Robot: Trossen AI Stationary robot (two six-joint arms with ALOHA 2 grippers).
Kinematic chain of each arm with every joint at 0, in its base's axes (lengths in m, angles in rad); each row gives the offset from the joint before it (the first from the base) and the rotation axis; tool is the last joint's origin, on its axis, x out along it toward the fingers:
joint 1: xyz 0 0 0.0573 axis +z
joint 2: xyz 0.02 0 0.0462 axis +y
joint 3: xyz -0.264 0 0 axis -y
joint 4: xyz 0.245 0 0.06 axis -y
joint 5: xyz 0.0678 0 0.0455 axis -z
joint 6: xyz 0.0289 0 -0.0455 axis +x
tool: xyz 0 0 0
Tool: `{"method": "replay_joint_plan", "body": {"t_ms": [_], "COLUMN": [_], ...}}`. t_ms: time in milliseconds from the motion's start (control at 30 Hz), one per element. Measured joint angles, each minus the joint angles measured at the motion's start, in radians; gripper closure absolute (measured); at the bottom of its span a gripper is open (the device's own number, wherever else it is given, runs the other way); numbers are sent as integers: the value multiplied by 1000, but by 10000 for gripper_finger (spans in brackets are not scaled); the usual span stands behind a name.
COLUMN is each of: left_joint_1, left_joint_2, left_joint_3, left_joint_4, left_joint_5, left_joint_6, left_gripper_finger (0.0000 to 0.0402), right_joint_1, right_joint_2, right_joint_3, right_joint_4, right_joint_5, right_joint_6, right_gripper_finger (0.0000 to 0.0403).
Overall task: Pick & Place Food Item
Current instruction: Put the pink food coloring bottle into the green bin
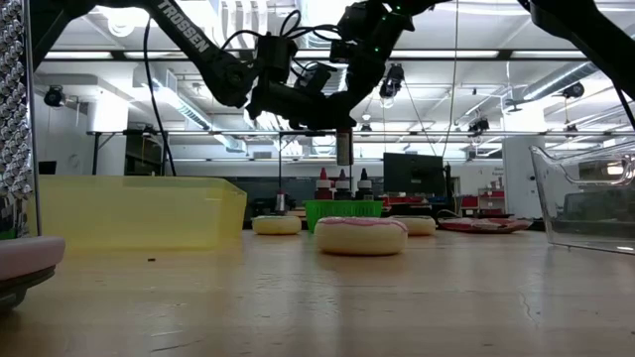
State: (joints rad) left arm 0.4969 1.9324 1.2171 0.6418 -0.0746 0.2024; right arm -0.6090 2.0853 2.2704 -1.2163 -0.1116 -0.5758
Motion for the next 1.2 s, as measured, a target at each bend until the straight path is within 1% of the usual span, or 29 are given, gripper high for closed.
{"method": "replay_joint_plan", "body": {"t_ms": [900, 1100, 1133, 1200], "left_joint_1": [0, -3, -6, -10], "left_joint_2": [-2, -2, -2, -5], "left_joint_3": [0, -16, -21, -27], "left_joint_4": [-1, 3, 9, 31], "left_joint_5": [0, 13, 13, 16], "left_joint_6": [7, 8, 7, 8], "left_gripper_finger": [289, 289, 284, 245], "right_joint_1": [0, -3, -5, -6], "right_joint_2": [1, 3, 4, 4], "right_joint_3": [0, -2, -2, -6], "right_joint_4": [2, -2, -3, -12], "right_joint_5": [0, -4, -6, -2], "right_joint_6": [8, 9, 8, 9], "right_gripper_finger": [381, 381, 381, 381]}}
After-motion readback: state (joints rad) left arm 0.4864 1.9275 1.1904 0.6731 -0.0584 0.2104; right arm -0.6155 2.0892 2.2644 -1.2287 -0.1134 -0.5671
